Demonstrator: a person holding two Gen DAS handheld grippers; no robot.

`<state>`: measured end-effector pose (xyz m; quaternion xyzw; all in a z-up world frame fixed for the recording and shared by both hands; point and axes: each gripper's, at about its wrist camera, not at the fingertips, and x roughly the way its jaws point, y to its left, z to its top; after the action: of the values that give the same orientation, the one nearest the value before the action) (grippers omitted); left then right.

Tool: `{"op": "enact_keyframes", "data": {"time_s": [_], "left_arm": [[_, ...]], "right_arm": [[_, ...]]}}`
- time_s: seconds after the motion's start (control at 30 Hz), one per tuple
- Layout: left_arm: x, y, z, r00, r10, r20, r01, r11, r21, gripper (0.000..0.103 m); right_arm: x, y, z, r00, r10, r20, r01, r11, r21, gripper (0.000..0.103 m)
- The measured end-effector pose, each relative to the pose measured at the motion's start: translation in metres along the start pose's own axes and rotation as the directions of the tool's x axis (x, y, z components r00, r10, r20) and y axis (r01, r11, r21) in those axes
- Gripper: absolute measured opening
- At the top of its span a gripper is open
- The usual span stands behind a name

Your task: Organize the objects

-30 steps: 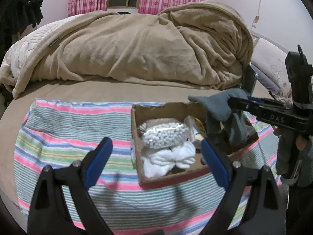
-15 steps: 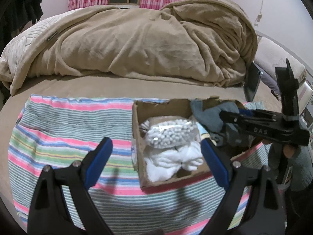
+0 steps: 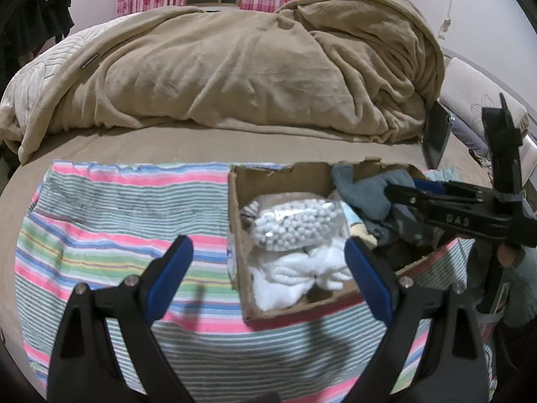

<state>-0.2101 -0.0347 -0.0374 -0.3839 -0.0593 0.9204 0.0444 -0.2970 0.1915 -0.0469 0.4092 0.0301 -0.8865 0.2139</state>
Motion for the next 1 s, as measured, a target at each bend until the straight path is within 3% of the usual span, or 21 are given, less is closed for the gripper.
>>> {"op": "enact_keyframes", "data": {"time_s": [0.3, 0.77, 1.0], "left_arm": [[-0.022, -0.007, -0.004, 1.0, -0.003, 0.02, 0.003, 1.0, 0.0, 0.093], [-0.086, -0.025, -0.027, 0.998, -0.025, 0.065, 0.025, 1.0, -0.001, 0.093], [-0.116, -0.04, -0.047, 0.998, -0.003, 0.061, 0.003, 1.0, 0.007, 0.096]], "right_arm": [[-0.044, 0.018, -0.008, 0.997, -0.016, 0.077, 0.019, 0.999, -0.045, 0.073], [-0.109, 0.047, -0.035, 0.994, 0.001, 0.109, 0.005, 0.999, -0.055, 0.074], [-0.136, 0.062, -0.062, 0.995, 0.006, 0.104, -0.001, 0.999, -0.041, 0.074]]}}
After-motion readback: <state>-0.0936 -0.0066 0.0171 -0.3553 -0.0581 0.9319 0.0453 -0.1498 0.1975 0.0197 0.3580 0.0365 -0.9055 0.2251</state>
